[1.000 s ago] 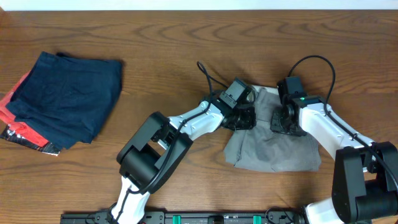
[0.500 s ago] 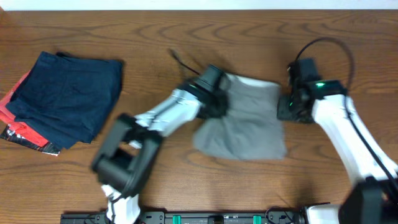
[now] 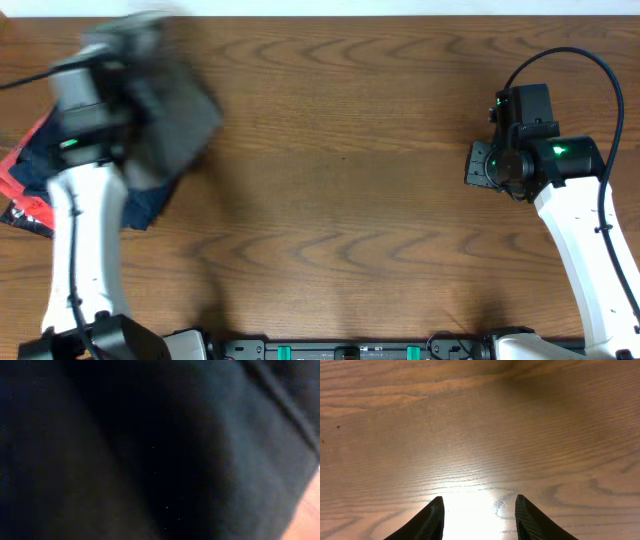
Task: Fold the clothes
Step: 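Lift the folded grey shorts with the left gripper and carry them left, then lower the shorts onto the navy stack and open the left gripper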
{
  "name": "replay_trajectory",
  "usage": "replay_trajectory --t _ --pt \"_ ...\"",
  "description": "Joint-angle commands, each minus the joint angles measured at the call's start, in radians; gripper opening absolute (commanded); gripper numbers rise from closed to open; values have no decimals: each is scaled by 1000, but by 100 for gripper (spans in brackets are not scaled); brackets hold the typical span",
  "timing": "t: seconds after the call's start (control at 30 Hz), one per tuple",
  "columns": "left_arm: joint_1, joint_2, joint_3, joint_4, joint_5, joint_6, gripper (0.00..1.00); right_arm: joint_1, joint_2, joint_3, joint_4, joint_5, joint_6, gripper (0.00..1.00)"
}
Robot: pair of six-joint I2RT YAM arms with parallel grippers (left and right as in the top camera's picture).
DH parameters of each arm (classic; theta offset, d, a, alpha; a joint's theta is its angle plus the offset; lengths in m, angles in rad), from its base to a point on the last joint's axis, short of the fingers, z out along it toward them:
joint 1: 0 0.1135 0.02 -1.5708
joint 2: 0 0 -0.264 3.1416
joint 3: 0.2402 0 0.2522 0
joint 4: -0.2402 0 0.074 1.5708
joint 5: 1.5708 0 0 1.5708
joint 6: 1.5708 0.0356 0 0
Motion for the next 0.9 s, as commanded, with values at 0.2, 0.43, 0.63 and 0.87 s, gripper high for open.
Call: replay_trajectory --t 0.2,0.43,0.63,0.87 --pt "278 72 5 -19 -7 -6 6 -7 0 -2 -8 -7 -18 45" --pt "324 100 5 -34 -7 -6 7 -7 0 -1 -8 -7 -18 45" --pt "330 100 5 -57 -8 -6 41 -7 0 -2 -10 -7 -18 45" --pt "366 68 5 -60 -8 -6 98 -7 0 -2 -15 -6 -19 45"
